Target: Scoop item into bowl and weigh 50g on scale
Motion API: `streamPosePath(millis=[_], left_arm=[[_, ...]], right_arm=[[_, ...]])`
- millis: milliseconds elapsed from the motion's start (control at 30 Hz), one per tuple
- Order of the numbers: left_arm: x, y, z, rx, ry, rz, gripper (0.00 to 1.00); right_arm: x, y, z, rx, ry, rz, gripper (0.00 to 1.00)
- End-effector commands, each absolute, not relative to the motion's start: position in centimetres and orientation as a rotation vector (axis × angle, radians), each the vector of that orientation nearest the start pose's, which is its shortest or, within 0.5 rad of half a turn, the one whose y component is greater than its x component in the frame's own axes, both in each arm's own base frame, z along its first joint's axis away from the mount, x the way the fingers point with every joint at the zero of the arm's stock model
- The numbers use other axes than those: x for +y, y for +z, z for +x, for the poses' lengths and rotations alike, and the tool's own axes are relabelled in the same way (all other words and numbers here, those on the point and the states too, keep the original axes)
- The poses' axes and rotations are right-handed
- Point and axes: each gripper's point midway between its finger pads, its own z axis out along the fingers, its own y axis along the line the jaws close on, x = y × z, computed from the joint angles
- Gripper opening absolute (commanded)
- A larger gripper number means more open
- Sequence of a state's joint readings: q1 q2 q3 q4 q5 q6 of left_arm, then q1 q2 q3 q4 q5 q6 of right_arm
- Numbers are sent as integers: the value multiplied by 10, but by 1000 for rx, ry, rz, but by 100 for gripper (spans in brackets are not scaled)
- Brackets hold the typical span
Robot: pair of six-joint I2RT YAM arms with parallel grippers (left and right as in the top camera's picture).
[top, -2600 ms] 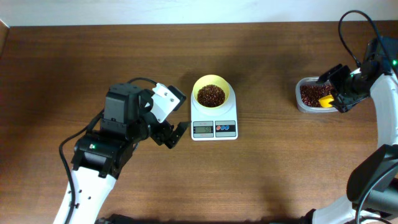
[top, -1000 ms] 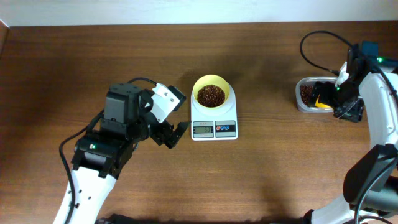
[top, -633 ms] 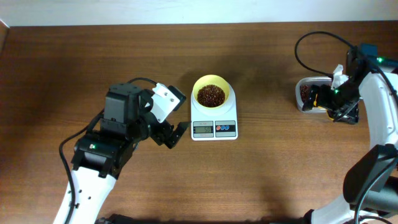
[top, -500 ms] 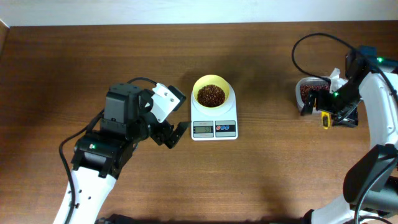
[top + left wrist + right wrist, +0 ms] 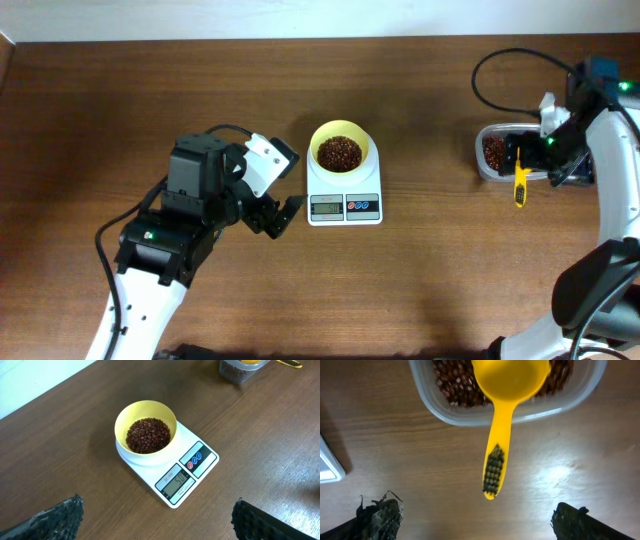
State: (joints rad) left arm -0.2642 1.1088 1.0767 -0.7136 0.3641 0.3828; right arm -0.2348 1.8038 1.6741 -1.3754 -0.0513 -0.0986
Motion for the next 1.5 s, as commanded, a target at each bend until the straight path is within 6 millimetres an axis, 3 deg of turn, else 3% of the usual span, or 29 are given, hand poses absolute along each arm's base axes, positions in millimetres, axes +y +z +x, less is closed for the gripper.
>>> streamPosePath(millis=[0,1467], left_arm=[[-144,244,293,2085,-365,915,99],[-144,244,293,2085,-365,915,99]], right_arm=[[-78,162,348,3032,-5,-10,99],[-80,162,353,3015,-24,-9,99]])
